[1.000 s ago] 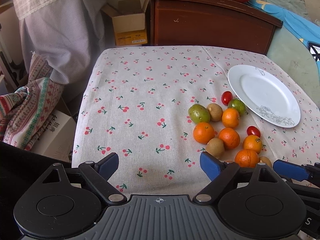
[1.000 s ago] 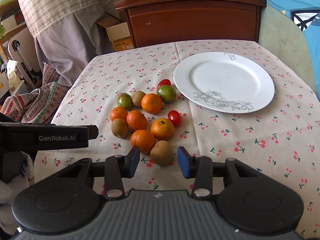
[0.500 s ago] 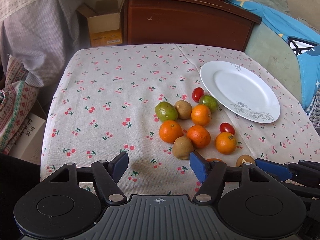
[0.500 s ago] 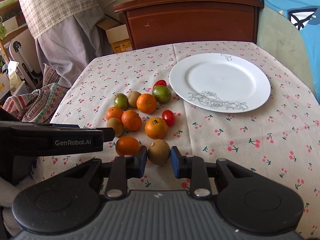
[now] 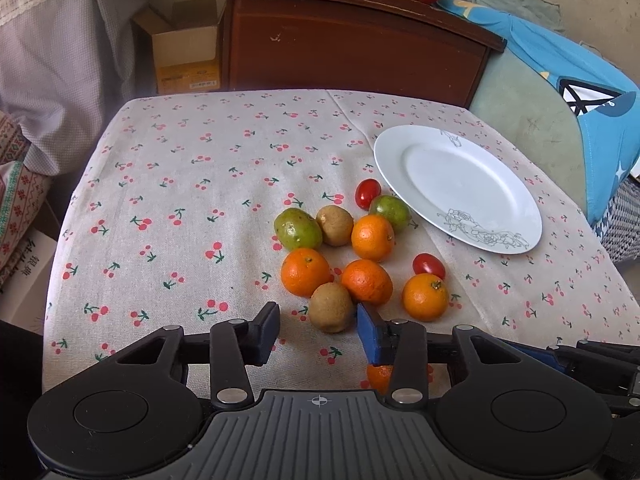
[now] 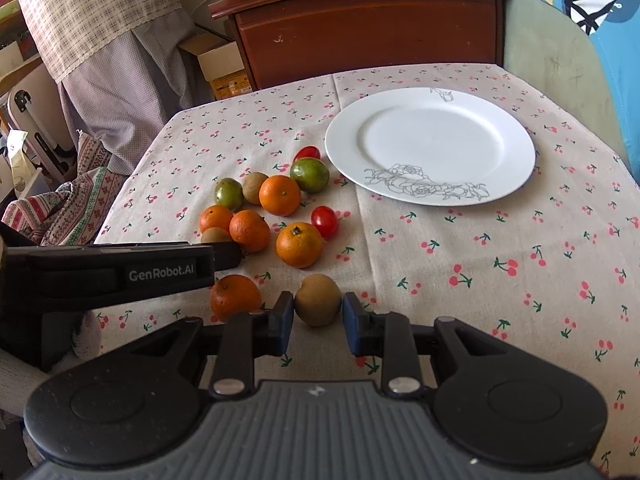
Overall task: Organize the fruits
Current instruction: 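Grasp a brown kiwi with the right gripper while the left gripper grasps another kiwi, then carry both kiwis onto the white plate and open both grippers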
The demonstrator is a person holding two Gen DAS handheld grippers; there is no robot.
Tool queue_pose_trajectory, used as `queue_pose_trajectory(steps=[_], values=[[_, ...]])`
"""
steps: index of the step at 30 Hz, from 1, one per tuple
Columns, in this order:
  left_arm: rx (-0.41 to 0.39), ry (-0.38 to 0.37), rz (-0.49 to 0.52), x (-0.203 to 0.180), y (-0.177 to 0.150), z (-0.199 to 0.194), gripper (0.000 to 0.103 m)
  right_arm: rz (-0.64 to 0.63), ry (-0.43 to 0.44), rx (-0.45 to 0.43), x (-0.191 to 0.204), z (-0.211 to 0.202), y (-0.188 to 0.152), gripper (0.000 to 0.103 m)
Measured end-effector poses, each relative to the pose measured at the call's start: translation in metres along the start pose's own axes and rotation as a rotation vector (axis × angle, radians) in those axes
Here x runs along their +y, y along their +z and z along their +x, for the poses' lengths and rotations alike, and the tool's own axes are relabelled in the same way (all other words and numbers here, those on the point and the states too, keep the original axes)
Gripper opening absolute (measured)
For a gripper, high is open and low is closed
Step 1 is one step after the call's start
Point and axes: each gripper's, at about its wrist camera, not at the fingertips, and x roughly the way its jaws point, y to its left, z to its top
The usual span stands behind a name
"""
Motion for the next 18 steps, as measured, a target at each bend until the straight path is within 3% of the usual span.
queue_pose_trajectory(steps=[14, 18], values=[[-0.016, 0.001, 0.072, -0.012, -0.004, 0.001, 0.034, -0.004, -0.007, -0.006, 0.002, 0.001, -0.001, 0.027], [-0.02, -0.016, 0.06, -0.01, -0.004, 0.0, 0.023, 0.001, -0.008, -0.009, 0.001, 0.001, -0.001, 0.026]])
